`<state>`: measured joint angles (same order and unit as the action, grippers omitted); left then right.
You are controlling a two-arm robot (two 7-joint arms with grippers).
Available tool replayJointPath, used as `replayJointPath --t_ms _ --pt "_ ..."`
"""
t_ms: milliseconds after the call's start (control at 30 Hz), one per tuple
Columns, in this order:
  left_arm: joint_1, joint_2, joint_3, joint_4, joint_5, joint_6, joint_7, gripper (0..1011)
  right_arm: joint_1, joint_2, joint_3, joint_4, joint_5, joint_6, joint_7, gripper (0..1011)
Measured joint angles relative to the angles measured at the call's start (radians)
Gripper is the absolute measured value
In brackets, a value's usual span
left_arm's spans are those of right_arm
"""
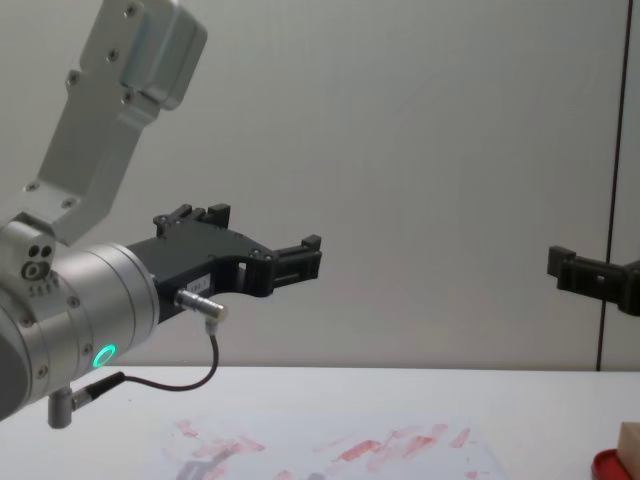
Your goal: Use the one hand to pick up the stamp and affix it onto the A4 paper.
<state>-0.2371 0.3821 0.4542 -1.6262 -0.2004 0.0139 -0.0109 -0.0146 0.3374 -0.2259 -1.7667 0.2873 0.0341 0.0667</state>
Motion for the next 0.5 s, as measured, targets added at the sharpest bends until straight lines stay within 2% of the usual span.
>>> replayJointPath --t_ms 500 --pt "0.0 0.0 0.0 0.0 0.0 0.0 0.0 1003 0.0 0.0 0.0 0.0 0.0 0.0 0.0 1001"
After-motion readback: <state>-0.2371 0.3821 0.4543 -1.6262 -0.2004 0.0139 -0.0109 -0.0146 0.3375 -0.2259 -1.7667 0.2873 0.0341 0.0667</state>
